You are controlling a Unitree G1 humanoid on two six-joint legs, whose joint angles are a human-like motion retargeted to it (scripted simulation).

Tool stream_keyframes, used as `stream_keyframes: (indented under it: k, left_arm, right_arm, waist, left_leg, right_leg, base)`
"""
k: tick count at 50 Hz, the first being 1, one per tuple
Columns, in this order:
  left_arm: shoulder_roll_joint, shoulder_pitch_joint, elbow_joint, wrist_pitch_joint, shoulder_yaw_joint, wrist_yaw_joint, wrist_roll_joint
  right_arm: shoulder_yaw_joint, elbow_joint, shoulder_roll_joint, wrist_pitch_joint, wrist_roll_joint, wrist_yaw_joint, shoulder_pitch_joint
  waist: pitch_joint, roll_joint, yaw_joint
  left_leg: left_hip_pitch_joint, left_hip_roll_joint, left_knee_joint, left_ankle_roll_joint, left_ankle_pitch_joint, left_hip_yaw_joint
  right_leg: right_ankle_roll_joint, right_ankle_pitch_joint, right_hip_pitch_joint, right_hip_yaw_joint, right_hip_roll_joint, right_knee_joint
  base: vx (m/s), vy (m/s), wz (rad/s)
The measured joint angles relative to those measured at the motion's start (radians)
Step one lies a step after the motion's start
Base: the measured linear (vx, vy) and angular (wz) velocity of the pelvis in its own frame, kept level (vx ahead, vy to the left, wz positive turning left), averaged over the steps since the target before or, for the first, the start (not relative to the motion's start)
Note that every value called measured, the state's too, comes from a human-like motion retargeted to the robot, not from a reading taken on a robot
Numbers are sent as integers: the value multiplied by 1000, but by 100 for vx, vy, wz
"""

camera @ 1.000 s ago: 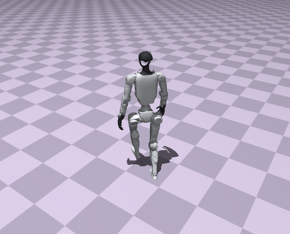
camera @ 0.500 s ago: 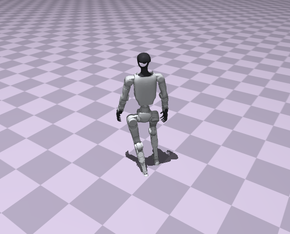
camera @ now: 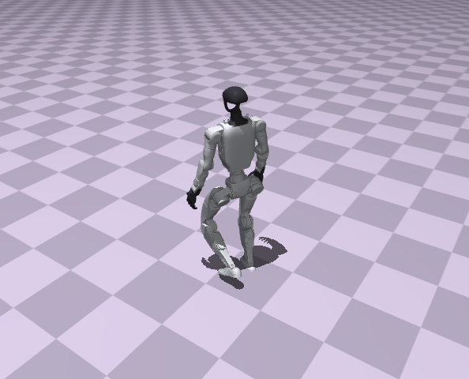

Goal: Walk

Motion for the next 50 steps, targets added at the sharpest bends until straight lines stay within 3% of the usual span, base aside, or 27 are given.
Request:
stream_keyframes:
  k: [5,10,12,18,23,26,32,37,45,50]
  left_arm:
    - [-8,28,-8,-11,44,10,-19]
    - [-18,51,13,-6,67,10,-24]
    - [-14,50,19,-2,82,8,-25]
    - [-6,71,8,-5,123,21,-83]
    - [-7,89,-33,-20,133,26,-154]
    - [-12,96,-60,-25,123,24,-169]
    - [-23,81,-74,-7,81,23,-137]
    - [-30,66,-66,5,36,11,-74]
    - [-9,66,-51,-12,-12,-5,1]
    - [1,77,-38,-19,9,-3,-1]
  right_arm:
    - [-8,5,-11,-9,-3,-7,-32]
    - [-5,-12,-16,-17,-19,-3,-46]
    - [-5,-24,-19,-17,-22,0,-55]
    - [-7,-25,9,-19,-12,-5,-29]
    - [-15,1,37,-15,19,16,1]
    - [-21,10,41,-14,40,29,0]
    - [-35,3,25,-10,61,20,-25]
    - [-43,-10,12,4,62,2,-26]
    - [-57,36,32,11,66,-16,-2]
    - [-63,62,45,11,62,-14,25]
  waist:
    - [-21,-47,40]
    - [-76,-70,31]
    - [-110,-99,22]
    - [-153,-169,41]
    - [-148,-250,26]
    - [-130,-285,1]
    - [-75,-273,-41]
    - [-28,-193,-47]
    - [-52,-132,-23]
    - [-82,-141,-15]
  left_leg:
    - [-147,-71,-338,-13,-42,112]
    - [-215,-160,-808,-58,29,192]
    - [-141,-244,-1113,-49,147,225]
    - [-157,-301,-984,8,200,234]
    - [-116,-425,-865,80,141,199]
    - [-56,-509,-872,112,108,167]
    - [182,-595,-1040,117,94,44]
    - [379,-553,-1138,97,58,-76]
    - [485,-468,-1144,71,-34,-171]
    - [505,-438,-1010,40,-97,-141]
  right_leg:
    - [19,-54,97,-19,-52,-82]
    - [43,-95,130,-70,-96,-117]
    - [48,-105,134,-80,-131,-128]
    - [78,-107,141,-101,-226,73]
    - [148,77,85,-68,-365,442]
    - [154,174,-10,-37,-457,690]
    - [62,-11,-222,2,-559,832]
    - [43,-84,-336,-15,-480,597]
    - [135,2,-408,29,-277,43]
    - [126,33,-410,62,-252,109]
  base:
    - [56,-4,49]
    - [56,4,60]
    - [58,8,58]
    - [60,10,35]
    - [57,14,84]
    - [54,12,93]
    - [53,6,73]
    - [52,-3,61]
    - [48,-10,45]
    - [49,-13,51]
